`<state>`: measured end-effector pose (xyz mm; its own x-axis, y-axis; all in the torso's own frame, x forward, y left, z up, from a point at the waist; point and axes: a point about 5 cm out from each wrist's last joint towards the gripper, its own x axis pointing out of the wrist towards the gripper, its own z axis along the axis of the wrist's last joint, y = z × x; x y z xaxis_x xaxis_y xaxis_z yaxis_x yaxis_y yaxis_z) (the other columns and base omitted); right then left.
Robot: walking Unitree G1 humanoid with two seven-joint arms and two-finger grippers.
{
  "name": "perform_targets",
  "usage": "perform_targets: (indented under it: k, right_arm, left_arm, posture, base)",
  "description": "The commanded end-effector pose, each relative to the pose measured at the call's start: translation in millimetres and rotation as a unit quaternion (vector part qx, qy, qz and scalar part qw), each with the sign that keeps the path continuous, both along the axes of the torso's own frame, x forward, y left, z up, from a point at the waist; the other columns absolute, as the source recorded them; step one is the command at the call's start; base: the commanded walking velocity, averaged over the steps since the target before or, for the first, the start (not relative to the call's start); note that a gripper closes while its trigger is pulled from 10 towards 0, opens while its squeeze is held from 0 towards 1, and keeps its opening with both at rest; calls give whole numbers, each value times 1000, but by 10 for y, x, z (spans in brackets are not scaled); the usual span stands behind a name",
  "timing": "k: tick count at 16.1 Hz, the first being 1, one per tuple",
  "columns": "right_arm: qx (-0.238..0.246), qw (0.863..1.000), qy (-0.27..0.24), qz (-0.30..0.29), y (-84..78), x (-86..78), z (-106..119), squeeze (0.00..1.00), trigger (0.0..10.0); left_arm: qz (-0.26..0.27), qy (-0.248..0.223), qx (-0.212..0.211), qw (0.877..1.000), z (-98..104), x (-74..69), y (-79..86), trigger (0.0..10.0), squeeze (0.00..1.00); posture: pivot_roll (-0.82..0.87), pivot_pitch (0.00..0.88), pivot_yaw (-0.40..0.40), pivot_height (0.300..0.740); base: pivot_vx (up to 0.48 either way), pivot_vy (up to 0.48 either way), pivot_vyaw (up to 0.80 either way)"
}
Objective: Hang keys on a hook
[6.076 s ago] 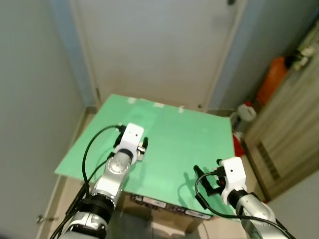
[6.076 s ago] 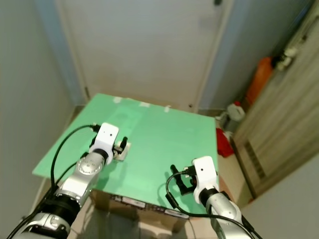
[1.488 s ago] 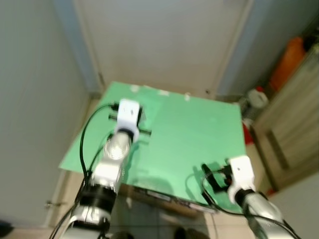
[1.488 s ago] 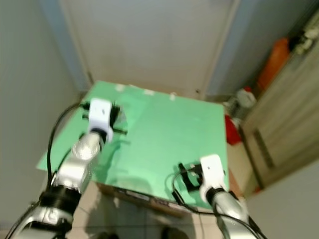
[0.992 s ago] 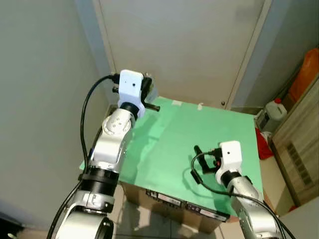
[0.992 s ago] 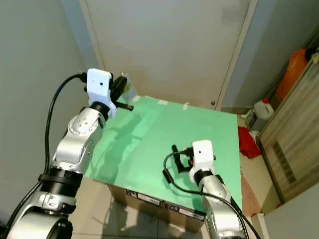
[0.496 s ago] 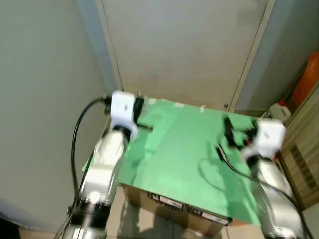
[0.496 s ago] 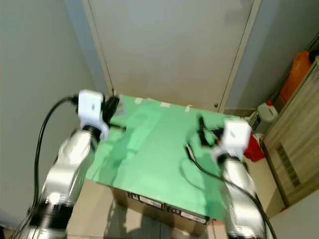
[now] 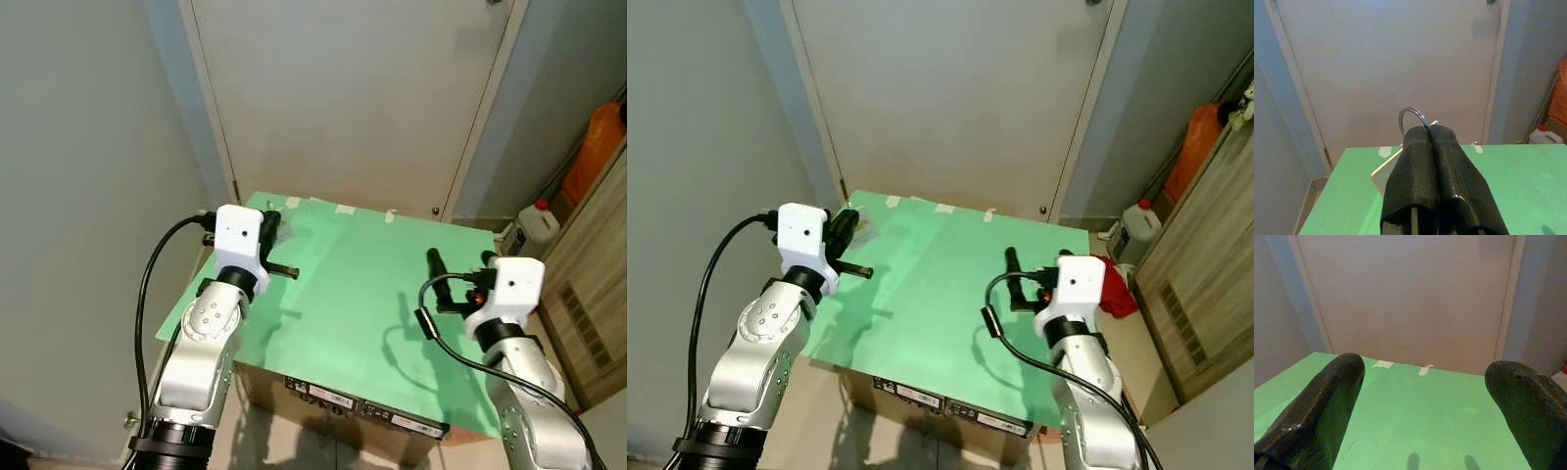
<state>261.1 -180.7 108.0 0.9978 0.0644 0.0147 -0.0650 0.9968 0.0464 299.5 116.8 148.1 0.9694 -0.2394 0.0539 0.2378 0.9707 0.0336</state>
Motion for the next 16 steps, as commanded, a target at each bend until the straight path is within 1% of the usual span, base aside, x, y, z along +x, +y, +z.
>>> perform_targets:
  k: [1, 5, 6, 10, 16]
  right_arm:
    - [-4, 1000, 6, 9, 33, 20, -4, 0, 10000]
    - [-4, 1000, 17, 21, 85, 30, -57, 0, 10000]
    - [-4, 1000, 18, 22, 94, 33, -60, 0, 10000]
    - [-2, 999, 23, 25, 122, 30, -87, 0, 10000]
    - [-3, 999, 30, 29, 153, 25, -134, 0, 10000]
  left_arm:
    - [5, -8, -3, 1000, 65, 15, 20, 0, 0]
    - [10, -7, -12, 1000, 63, 13, 32, 0, 0]
    - [13, -9, -15, 1000, 74, 22, 42, 0, 0]
    - [15, -14, -23, 1000, 93, 30, 57, 0, 0]
    - [12, -12, -11, 1000, 81, 52, 47, 0, 0]
  posture:
    - [-64, 0, 48, 740]
    - [-58, 0, 40, 740]
    - [-59, 0, 43, 740]
    - [-59, 0, 46, 740]
    - [-62, 0, 53, 740]
  base:
    - [0, 0, 0]
    - [0, 0, 0]
    - [0, -259, 0]
    - [0, -444, 0]
    - [0, -461, 0]
